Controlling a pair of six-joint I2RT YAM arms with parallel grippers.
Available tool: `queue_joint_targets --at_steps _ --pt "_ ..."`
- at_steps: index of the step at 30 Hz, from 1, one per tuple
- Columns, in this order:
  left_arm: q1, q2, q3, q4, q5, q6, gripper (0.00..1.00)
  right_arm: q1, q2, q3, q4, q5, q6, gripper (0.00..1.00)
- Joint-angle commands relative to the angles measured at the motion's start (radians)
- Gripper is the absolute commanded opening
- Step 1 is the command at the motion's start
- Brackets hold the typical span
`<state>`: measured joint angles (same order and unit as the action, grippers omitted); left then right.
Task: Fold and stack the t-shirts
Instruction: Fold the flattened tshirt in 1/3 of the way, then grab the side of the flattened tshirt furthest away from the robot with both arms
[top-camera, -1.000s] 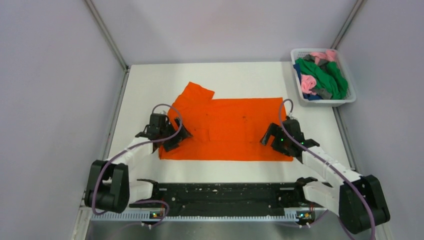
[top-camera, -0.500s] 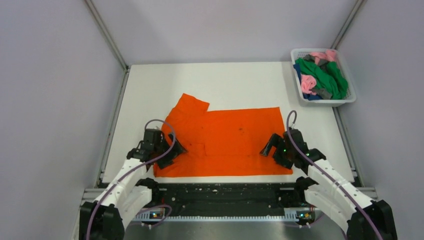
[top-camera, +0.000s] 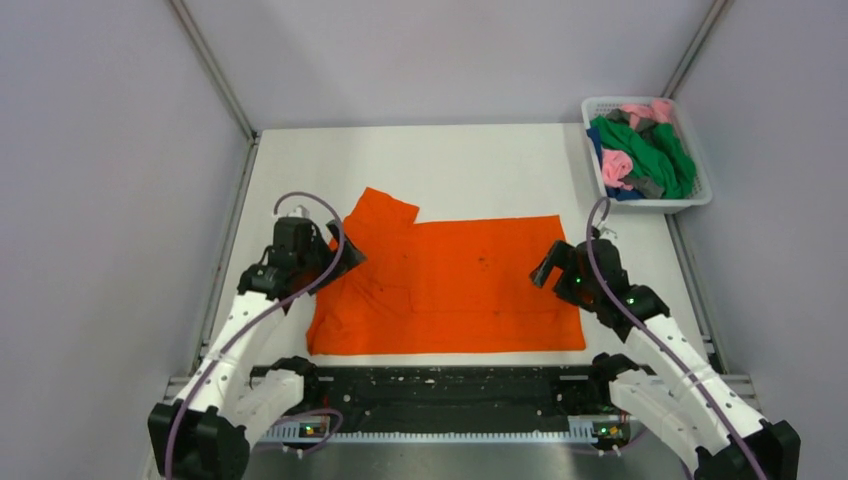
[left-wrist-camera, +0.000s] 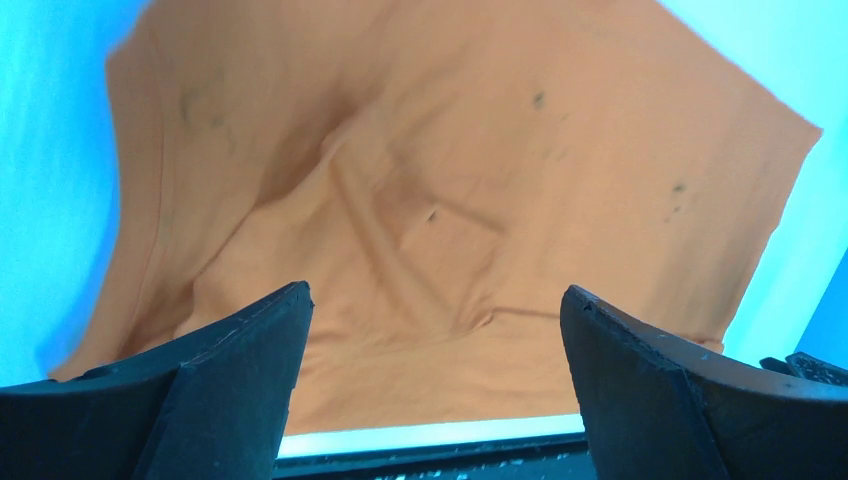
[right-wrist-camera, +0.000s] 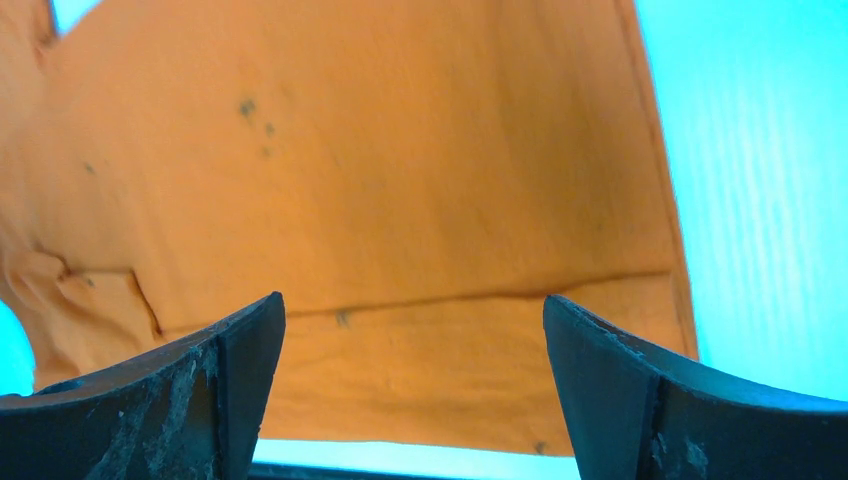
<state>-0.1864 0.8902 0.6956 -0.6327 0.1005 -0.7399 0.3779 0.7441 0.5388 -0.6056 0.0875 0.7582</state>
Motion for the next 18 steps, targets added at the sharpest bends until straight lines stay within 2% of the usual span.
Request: queue_joint_targets --at_steps 1,7,13,16,18 --pt "-0.002 0.155 0.159 0.098 -0.069 0.113 0.99 0.011 0.011 0.070 0.064 0.134 -0.058 0.99" --pt "-0.001 0.528 0.484 0.106 -0.163 0.230 0.99 0.010 0.017 0.081 0.105 0.182 -0.103 0.99" --pt "-0.001 0.977 0.925 -0.070 -0.264 0.329 0.99 0.011 0.050 0.065 0.111 0.257 -0.123 0.99" --pt "-0.001 1.180 1.196 -0.158 -0.279 0.362 0.99 0.011 0.068 0.053 0.127 0.263 -0.122 0.99" --pt "-0.001 1.297 1.341 -0.208 -0.271 0.381 0.94 0.010 0.078 0.044 0.144 0.243 -0.130 0.99"
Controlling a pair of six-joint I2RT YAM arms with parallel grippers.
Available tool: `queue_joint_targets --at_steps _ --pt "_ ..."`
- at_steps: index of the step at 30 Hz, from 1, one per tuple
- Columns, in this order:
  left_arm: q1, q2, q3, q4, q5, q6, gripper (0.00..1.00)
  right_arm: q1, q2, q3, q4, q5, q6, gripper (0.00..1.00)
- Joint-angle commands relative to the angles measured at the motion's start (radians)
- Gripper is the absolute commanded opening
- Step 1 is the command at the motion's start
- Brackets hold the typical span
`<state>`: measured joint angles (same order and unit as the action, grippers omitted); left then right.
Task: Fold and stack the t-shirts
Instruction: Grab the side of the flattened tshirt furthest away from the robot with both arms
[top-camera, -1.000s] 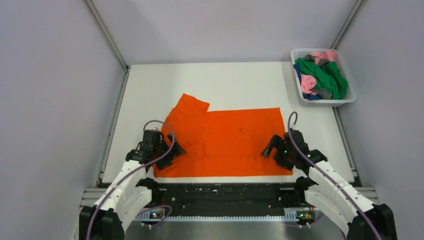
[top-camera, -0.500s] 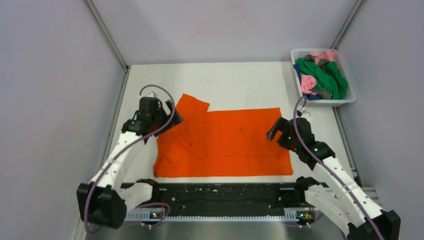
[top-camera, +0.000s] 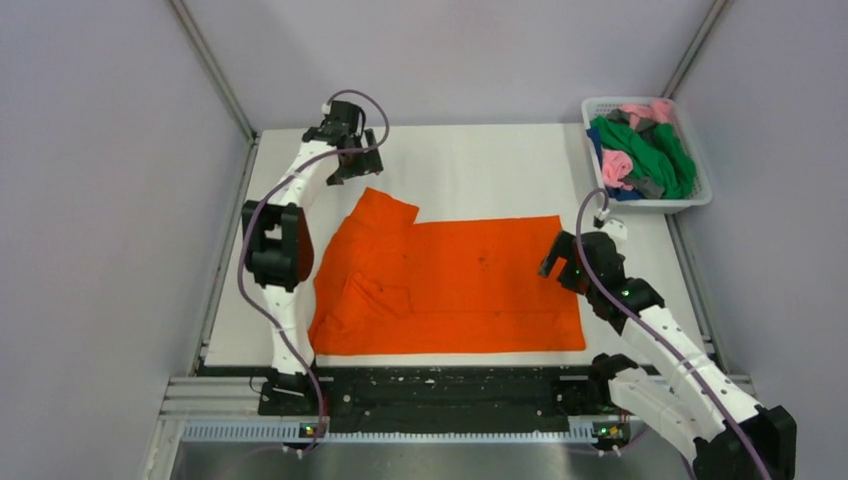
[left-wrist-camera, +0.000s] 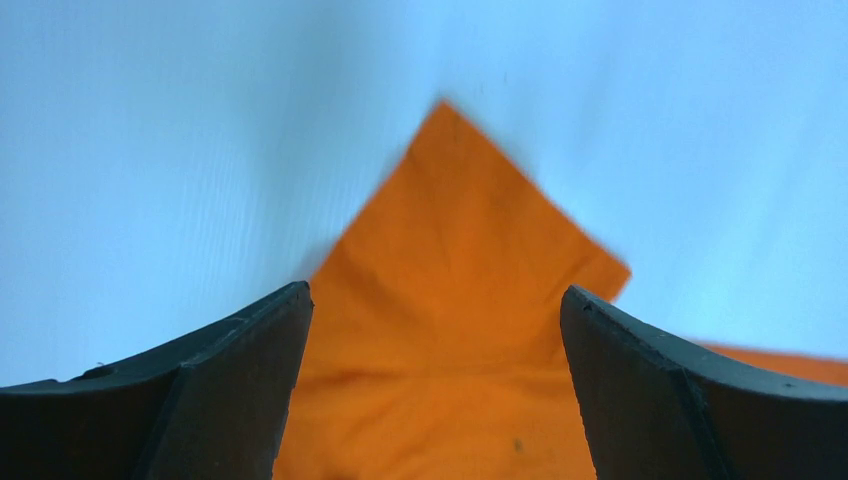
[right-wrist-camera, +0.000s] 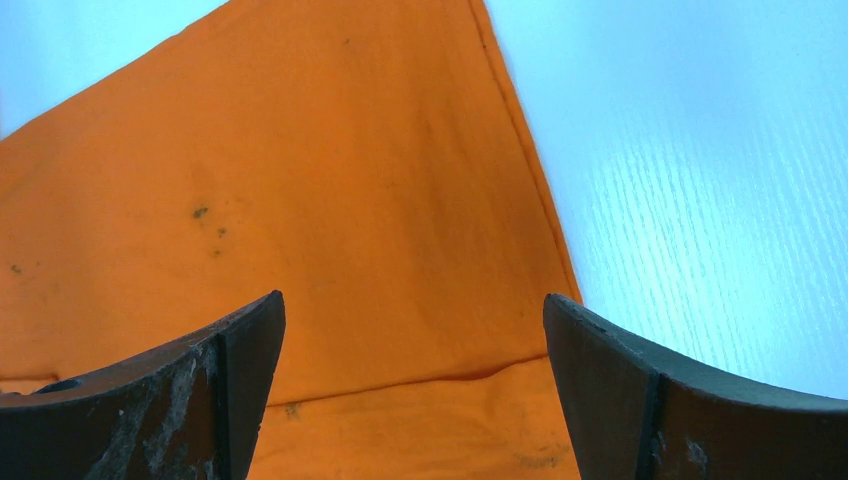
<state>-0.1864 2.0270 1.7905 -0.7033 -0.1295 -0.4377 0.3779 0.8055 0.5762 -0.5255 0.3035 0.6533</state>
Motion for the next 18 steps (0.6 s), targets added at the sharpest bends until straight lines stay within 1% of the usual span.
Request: queue_joint_targets --at_steps 1,3,6,7,9,16,18 --pt "-0.001 0.201 0.298 -0.157 -0.041 0.083 0.94 0.010 0.024 0.000 0.078 0.019 -0.033 0.99" --pt "-0.001 0.251 0.343 -0.135 -0.020 0.112 0.90 0.010 0.036 -0.003 0.080 0.010 -0.046 0.99" --pt "-0.002 0.288 0.341 -0.074 -0.009 0.148 0.89 0.011 0.049 -0.009 0.074 0.006 -0.054 0.99" --pt "-0.002 0.304 0.355 -0.082 -0.020 0.154 0.88 0.010 0.050 -0.012 0.074 0.003 -0.052 0.99" --pt "-0.002 0.335 0.374 -0.102 -0.042 0.162 0.82 0.010 0.049 -0.023 0.078 0.004 -0.044 0.99" --pt "-0.004 0.404 0.373 -0.120 -0.002 0.178 0.73 0.011 0.052 -0.045 0.093 -0.003 -0.045 0.99" --pt "-0.004 0.416 0.372 -0.129 0.002 0.178 0.68 0.011 0.052 -0.048 0.091 0.000 -0.046 0.99"
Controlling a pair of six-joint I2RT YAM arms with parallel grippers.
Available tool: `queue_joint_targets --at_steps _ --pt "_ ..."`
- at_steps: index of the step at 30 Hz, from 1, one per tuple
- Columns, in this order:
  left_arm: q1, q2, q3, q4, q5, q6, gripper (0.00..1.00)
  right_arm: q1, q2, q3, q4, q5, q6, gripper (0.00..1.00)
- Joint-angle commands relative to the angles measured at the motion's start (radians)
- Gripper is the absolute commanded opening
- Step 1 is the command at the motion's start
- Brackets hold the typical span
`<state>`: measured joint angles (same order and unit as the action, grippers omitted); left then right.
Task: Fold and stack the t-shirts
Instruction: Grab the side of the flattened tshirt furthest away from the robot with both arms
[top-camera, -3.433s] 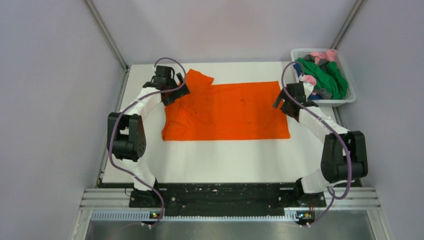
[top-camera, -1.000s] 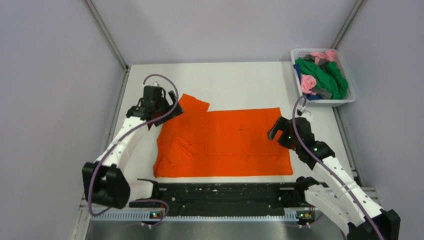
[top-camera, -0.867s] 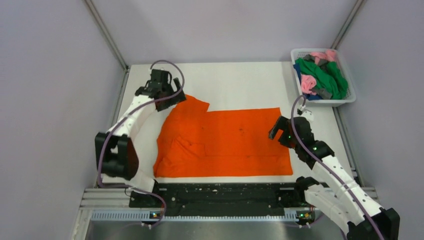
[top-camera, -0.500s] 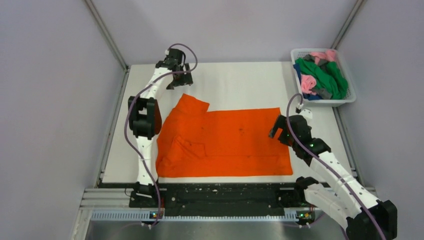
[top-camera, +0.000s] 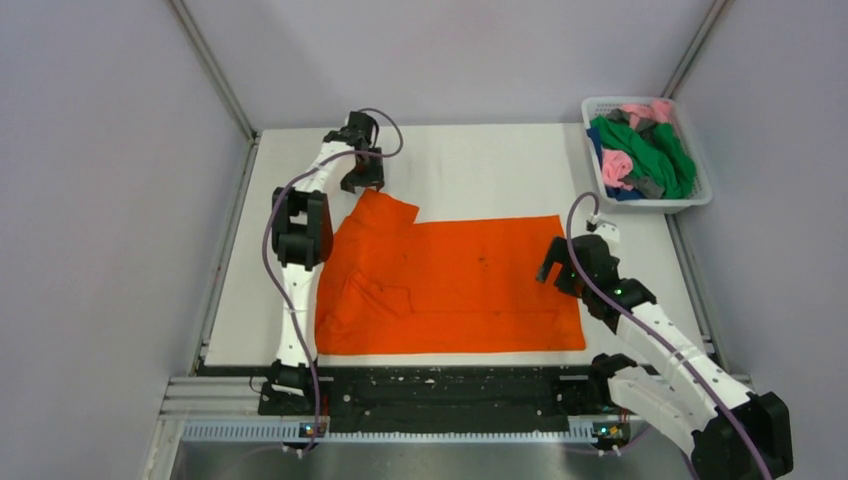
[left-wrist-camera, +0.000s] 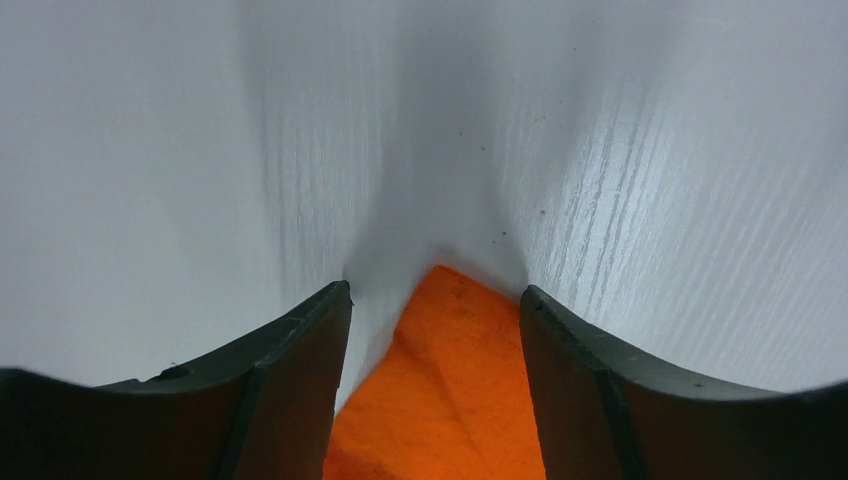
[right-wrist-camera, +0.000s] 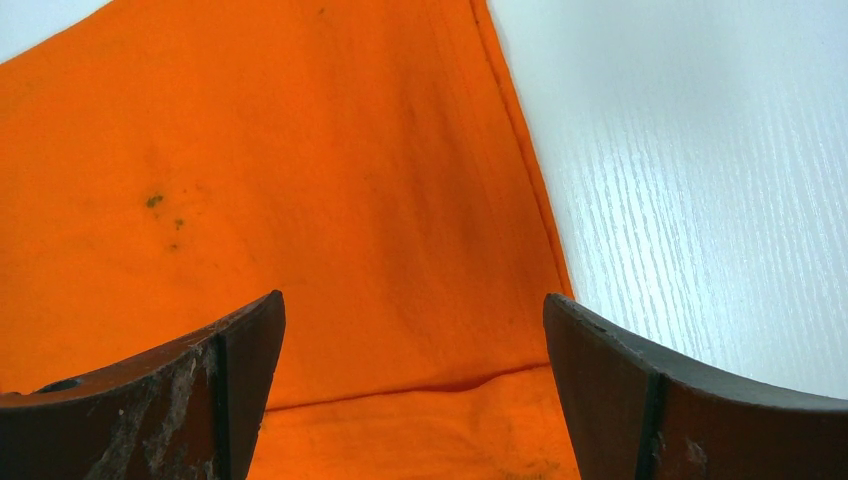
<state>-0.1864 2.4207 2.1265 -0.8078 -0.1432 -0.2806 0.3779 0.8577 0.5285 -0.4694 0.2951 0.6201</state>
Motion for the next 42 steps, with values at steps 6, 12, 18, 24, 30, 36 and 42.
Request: queue_joint_targets --at_steps 6,12,18,24,30,36,42 --pt "-0.011 0.027 0.013 -0.033 0.049 0.034 0.61 0.011 0.006 -0.007 0.043 0.029 -0.032 0.99" --pt "-0.026 0.016 -0.020 -0.042 0.065 0.045 0.47 0.010 0.044 -0.009 0.044 0.049 -0.045 0.99" --pt "-0.028 0.023 -0.022 -0.041 0.042 0.048 0.20 0.010 0.053 -0.011 0.048 0.051 -0.038 0.99" --pt "-0.028 0.005 -0.027 -0.041 0.002 0.045 0.00 0.010 0.084 0.016 0.103 0.068 -0.054 0.99" --pt "-0.028 -0.037 -0.083 0.010 0.012 0.041 0.00 -0.001 0.329 0.177 0.160 0.161 0.006 0.99" --pt "-0.028 -0.052 -0.097 0.029 0.021 0.037 0.00 -0.072 0.649 0.448 0.198 0.166 -0.013 0.98" --pt "-0.027 -0.055 -0.100 0.035 -0.024 0.031 0.00 -0.162 0.876 0.642 0.184 0.149 -0.044 0.87"
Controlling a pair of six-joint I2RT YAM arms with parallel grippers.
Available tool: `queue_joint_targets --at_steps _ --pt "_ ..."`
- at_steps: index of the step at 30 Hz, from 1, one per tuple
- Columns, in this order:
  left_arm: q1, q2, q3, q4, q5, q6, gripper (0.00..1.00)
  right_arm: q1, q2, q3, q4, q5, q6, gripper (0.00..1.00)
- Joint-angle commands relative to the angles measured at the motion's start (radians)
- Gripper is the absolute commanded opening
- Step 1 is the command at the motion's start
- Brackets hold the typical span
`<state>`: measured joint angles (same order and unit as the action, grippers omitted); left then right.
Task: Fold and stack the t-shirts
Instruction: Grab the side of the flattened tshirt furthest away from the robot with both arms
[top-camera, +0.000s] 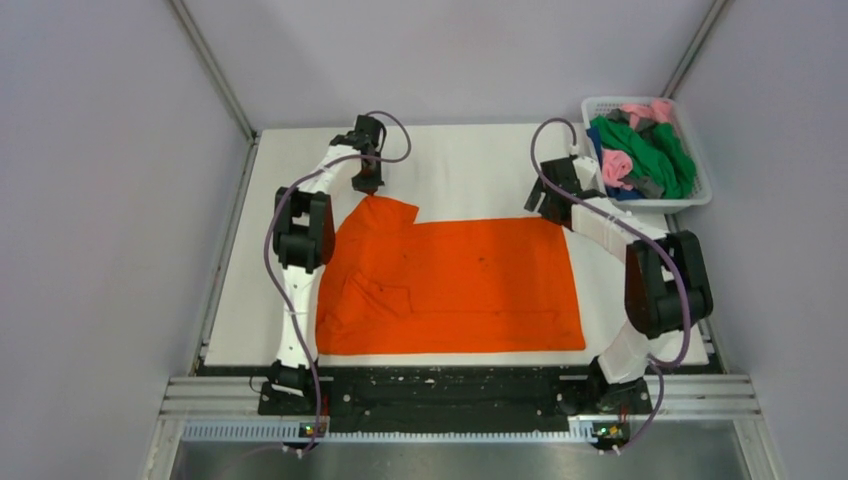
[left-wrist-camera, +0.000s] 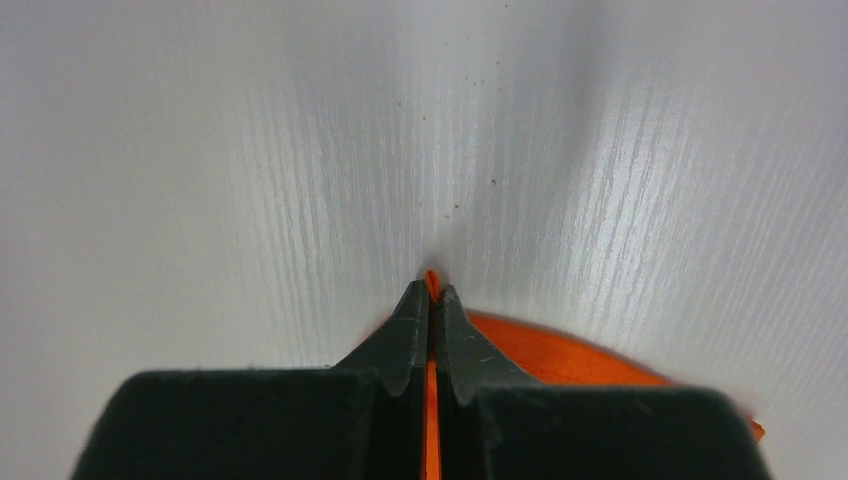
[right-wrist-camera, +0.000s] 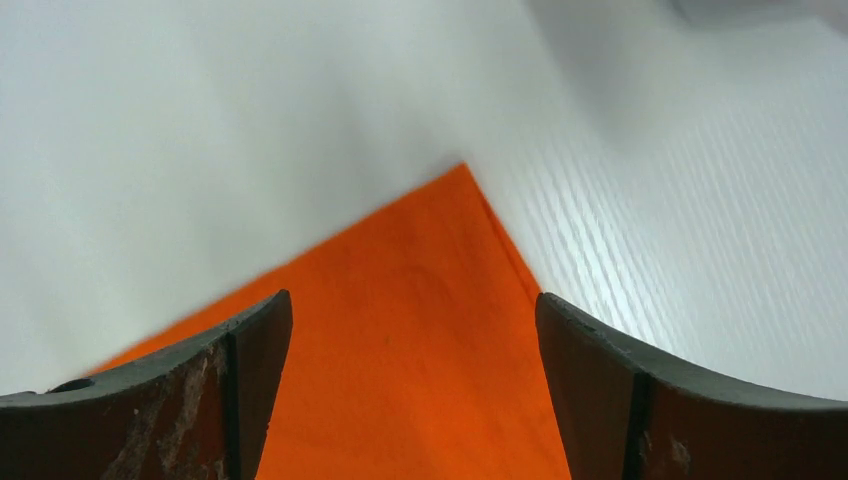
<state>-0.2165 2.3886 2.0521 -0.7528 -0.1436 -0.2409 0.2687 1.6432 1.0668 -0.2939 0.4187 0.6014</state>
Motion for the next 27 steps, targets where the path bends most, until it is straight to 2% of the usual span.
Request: queue_joint_targets --at_steps 1,4,8,10,14,22,27 --pt "0.003 -0.023 -0.026 -0.020 -0.018 -0.009 0.00 -0.059 0.129 0.129 0.004 0.029 -0.036 0.85" --pt "0.003 -0.029 -0.027 -0.019 -0.006 -0.012 0.00 -0.061 0.200 0.180 -0.011 0.053 -0.064 0.81" --pt "0.003 -0.026 -0.029 -0.018 -0.015 -0.015 0.00 -0.063 0.277 0.220 -0.016 0.054 -0.068 0.71" --pt "0.002 -0.024 -0.027 -0.022 -0.016 -0.018 0.00 -0.063 0.298 0.220 0.005 0.033 -0.079 0.59" --pt "0.002 -0.027 -0.026 -0.025 -0.018 -0.020 0.00 -0.064 0.308 0.206 0.019 0.030 -0.076 0.46" --pt "0.002 -0.040 -0.026 -0.032 -0.005 -0.026 0.00 -0.065 0.235 0.103 0.048 0.020 -0.076 0.40" --pt "0.002 -0.056 -0.027 -0.039 -0.001 -0.036 0.00 -0.063 0.204 0.056 0.094 -0.005 -0.083 0.32"
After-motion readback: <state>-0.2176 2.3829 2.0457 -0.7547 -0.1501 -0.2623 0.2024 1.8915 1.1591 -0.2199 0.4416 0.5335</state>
